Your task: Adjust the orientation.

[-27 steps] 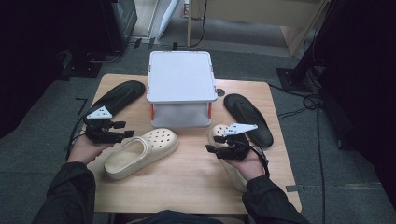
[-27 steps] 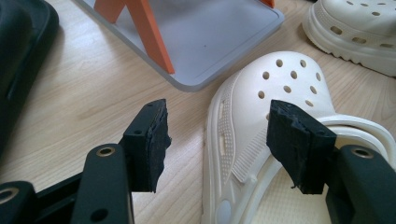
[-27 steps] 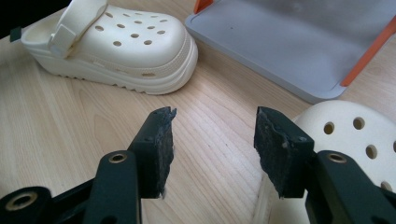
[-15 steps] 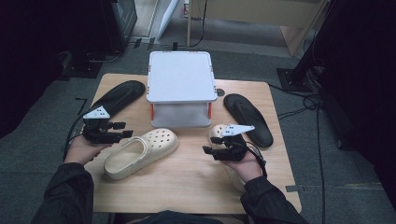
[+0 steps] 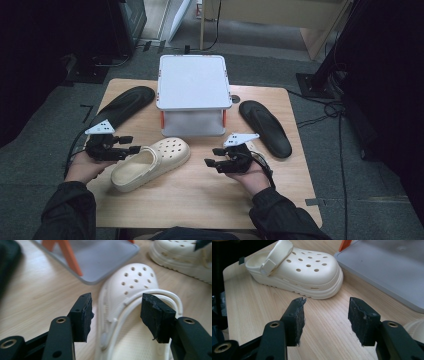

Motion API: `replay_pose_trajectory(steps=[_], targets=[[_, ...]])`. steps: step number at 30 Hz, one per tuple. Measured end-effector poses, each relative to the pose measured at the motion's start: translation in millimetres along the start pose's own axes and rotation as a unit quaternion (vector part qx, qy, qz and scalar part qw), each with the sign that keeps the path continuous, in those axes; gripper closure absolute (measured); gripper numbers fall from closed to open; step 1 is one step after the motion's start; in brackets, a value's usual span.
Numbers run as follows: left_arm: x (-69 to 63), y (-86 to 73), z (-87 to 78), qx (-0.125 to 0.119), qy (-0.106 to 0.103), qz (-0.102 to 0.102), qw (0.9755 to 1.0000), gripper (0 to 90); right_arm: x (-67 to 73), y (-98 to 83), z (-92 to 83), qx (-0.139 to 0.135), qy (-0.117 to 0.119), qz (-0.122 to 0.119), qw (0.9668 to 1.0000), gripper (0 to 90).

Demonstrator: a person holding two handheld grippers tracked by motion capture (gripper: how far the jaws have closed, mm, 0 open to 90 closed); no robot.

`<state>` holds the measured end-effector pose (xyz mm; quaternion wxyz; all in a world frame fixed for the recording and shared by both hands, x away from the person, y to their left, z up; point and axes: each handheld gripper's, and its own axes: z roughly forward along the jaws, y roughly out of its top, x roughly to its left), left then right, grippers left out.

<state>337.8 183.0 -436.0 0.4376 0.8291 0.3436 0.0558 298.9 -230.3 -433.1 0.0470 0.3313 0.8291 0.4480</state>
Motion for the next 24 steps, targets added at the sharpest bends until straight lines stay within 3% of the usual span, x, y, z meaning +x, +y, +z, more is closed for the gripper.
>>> replay_pose_trajectory(steps=[3, 7, 17, 24], targets=[[-0.4, -3.4, 7.9, 0.02, -0.006, 0.003, 0.9998, 43.0, -0.1, 1.8, 2.0, 0.003, 0.001, -0.003, 1.0, 47.5], [-2.9, -5.5, 11.7, 0.021, -0.011, 0.007, 0.9997, 43.0, 0.0, 2.1, 2.2, 0.003, 0.001, -0.006, 1.0, 47.5], [-1.6, -4.1, 40.1, 0.055, -0.012, 0.014, 0.9983, 47.8, -1.2, 1.0, 2.0, 0.004, -0.003, -0.006, 1.0, 47.5], [0.7, -2.8, 44.4, 0.053, -0.012, 0.008, 0.9985, 52.0, -0.9, -0.4, 2.8, 0.009, -0.007, -0.005, 0.9999, 47.5]])
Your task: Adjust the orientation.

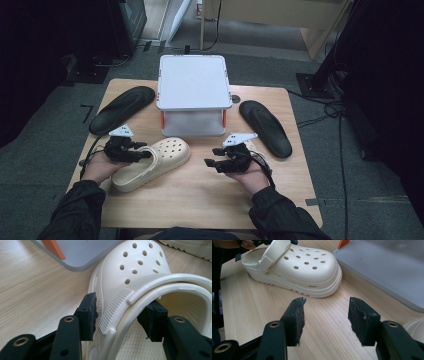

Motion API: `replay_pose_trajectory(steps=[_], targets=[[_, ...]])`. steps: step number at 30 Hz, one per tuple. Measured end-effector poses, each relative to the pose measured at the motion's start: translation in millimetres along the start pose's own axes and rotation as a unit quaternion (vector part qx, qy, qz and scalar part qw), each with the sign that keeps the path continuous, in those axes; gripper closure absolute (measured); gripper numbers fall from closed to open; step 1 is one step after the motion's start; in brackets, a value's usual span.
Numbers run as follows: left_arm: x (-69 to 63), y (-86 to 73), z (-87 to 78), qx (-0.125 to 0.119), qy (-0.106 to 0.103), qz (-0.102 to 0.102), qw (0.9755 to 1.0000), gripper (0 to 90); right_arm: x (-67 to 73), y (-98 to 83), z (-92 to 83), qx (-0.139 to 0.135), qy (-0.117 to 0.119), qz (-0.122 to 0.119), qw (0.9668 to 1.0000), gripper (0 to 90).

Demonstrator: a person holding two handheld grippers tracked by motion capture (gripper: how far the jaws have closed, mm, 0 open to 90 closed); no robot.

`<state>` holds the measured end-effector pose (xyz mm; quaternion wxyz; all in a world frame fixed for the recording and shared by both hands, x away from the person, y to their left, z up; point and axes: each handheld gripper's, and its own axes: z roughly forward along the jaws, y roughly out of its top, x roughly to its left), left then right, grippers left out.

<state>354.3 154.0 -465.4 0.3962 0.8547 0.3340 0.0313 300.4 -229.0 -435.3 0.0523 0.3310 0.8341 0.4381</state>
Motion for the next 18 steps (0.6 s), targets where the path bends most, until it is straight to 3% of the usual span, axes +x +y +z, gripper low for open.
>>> replay_pose_trajectory(steps=[4, 6, 9, 10, 18], targets=[[-0.7, 0.5, 0.2, -0.003, 0.005, 0.007, 1.0, 56.5, 0.1, -0.6, -0.3, 0.001, -0.001, -0.003, 1.0, 47.5], [1.2, 0.9, 0.2, -0.003, 0.002, -0.011, 0.9999, 57.1, -0.3, -0.7, -0.5, 0.0, -0.002, -0.004, 1.0, 47.5], [1.3, 1.1, -0.2, -0.003, 0.007, -0.013, 0.9999, 59.4, -0.7, -0.9, -0.5, 0.001, -0.003, -0.004, 1.0, 47.5], [-0.5, 1.1, -0.5, -0.002, 0.014, -0.003, 0.9999, 60.3, -0.9, -1.4, -0.2, 0.003, -0.004, -0.006, 1.0, 47.5], [-4.7, 3.9, -2.7, 0.001, 0.042, 0.015, 0.999, 68.4, -1.5, -1.8, 0.2, 0.006, -0.004, -0.004, 1.0, 47.6]])
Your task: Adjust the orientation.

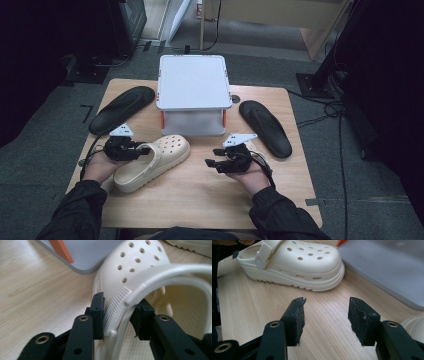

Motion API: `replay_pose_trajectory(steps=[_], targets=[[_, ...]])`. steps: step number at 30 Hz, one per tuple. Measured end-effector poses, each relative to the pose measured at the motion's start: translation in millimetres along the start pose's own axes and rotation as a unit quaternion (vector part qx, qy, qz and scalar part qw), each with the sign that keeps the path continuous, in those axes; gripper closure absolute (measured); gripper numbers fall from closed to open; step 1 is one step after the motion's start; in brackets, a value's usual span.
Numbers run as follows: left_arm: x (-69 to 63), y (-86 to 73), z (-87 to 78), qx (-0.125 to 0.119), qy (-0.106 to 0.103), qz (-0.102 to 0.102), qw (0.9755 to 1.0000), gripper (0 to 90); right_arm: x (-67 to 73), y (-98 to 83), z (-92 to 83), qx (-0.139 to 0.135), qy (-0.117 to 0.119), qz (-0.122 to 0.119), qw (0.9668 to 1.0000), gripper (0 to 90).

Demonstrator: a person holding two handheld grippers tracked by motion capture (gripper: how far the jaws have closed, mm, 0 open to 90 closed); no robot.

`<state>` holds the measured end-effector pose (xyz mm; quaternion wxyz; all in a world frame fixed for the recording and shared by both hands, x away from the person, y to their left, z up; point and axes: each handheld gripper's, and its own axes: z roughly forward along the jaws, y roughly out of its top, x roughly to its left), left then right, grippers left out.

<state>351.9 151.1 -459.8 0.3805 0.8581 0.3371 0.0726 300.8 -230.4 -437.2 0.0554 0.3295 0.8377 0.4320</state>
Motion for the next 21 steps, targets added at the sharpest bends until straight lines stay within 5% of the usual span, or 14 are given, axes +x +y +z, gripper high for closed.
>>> replay_pose_trajectory(steps=[13, 21], targets=[[-11.0, 8.6, -9.1, -0.031, 0.017, 0.022, 0.9991, 76.6, -1.3, -0.5, 0.1, -0.002, -0.002, -0.001, 1.0, 47.7], [-9.9, 19.4, -17.0, -0.066, 0.033, 0.01, 0.9972, 76.6, -1.2, -0.2, 0.5, -0.002, -0.002, 0.001, 1.0, 47.6]])
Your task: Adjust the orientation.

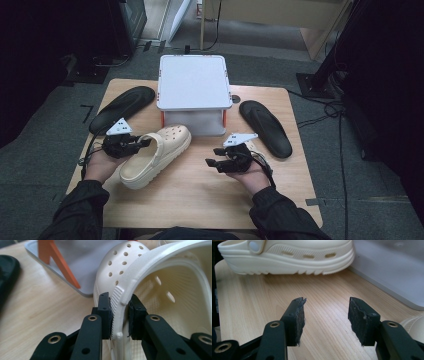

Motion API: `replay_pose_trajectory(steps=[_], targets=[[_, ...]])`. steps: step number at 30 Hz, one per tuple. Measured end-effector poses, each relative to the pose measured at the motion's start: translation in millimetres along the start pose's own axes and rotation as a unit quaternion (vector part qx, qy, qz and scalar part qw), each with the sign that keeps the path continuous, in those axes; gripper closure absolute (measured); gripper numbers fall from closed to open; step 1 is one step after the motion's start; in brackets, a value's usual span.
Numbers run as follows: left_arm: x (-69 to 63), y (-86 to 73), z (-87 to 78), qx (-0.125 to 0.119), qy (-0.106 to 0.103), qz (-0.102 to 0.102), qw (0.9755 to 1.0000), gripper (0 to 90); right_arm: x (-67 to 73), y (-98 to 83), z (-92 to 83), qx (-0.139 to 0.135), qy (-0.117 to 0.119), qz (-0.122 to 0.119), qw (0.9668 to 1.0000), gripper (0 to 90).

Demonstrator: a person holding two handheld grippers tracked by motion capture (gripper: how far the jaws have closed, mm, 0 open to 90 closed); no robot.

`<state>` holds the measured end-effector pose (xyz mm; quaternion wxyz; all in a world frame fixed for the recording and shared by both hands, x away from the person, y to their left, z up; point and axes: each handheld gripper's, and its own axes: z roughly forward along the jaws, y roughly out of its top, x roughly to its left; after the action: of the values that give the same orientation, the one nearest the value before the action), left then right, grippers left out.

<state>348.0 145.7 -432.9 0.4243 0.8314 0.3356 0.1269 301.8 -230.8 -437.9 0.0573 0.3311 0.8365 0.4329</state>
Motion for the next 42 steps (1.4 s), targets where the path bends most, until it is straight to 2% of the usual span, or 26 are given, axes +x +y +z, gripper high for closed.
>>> replay_pose_trajectory(steps=[1, 2, 8, 11, 15, 19, 21, 23, 28, 29, 34, 35, 37, 40, 41, 42], targets=[[1.6, 1.6, 1.0, -0.002, 0.004, -0.002, 1.0, 76.6, 0.2, 0.3, 0.3, 0.001, 0.0, 0.0, 1.0, 47.6], [4.4, 4.9, 4.1, -0.004, 0.011, -0.015, 0.9998, 76.5, -0.1, 0.9, 1.5, -0.002, 0.002, -0.002, 1.0, 47.6], [6.7, 11.6, 18.5, 0.012, 0.035, -0.014, 0.9992, 76.4, -0.1, 5.0, 8.0, -0.004, 0.003, 0.004, 1.0, 47.6], [6.5, 13.5, 25.5, 0.018, 0.039, -0.018, 0.9989, 76.3, 1.3, 7.7, 12.0, -0.006, 0.007, 0.006, 0.9999, 47.6], [3.1, 16.5, 33.0, 0.029, 0.04, -0.019, 0.9986, 76.1, 8.9, 14.6, 21.6, -0.009, 0.009, -0.002, 0.9999, 47.6], [0.1, 17.0, 35.4, 0.032, 0.036, -0.027, 0.9985, 75.4, 11.0, 19.6, 30.8, -0.01, 0.006, 0.003, 0.9999, 47.7], [-2.8, 17.0, 36.9, 0.038, 0.027, -0.026, 0.9986, 74.2, 11.5, 23.8, 41.7, -0.007, 0.007, 0.014, 0.9999, 53.0], [-3.9, 16.9, 37.3, 0.042, 0.024, -0.024, 0.9985, 72.7, 11.7, 24.9, 45.3, -0.007, 0.01, 0.019, 0.9997, 53.8], [-8.9, 14.4, 40.9, 0.053, 0.006, -0.019, 0.9984, 70.6, 12.8, 29.5, 61.6, -0.008, 0.014, 0.029, 0.9995, 54.4], [-10.2, 14.3, 42.4, 0.055, 0.0, -0.024, 0.9982, 69.7, 13.4, 31.1, 66.0, -0.006, 0.013, 0.028, 0.9995, 54.4], [-11.8, 13.1, 43.1, 0.055, -0.013, -0.027, 0.998, 66.5, 12.0, 32.8, 71.1, -0.005, 0.012, 0.03, 0.9995, 54.3], [-10.5, 12.4, 42.8, 0.051, -0.024, -0.035, 0.9978, 65.6, 11.8, 32.7, 71.1, -0.006, 0.012, 0.03, 0.9995, 54.2], [-9.6, 12.2, 42.5, 0.053, -0.032, -0.041, 0.9973, 64.1, 11.7, 32.7, 71.1, -0.006, 0.011, 0.031, 0.9995, 54.1], [-10.6, 12.5, 38.7, 0.05, -0.036, -0.035, 0.9975, 56.4, 12.0, 33.4, 69.5, -0.01, 0.012, 0.035, 0.9993, 52.4], [-9.5, 12.8, 33.5, 0.04, -0.044, -0.038, 0.9975, 53.2, 13.4, 34.6, 68.8, -0.016, 0.017, 0.036, 0.9991, 49.6], [-9.5, 12.8, 33.5, 0.04, -0.044, -0.038, 0.9975, 51.3, 13.4, 34.6, 68.8, -0.016, 0.017, 0.036, 0.9991, 49.6]])
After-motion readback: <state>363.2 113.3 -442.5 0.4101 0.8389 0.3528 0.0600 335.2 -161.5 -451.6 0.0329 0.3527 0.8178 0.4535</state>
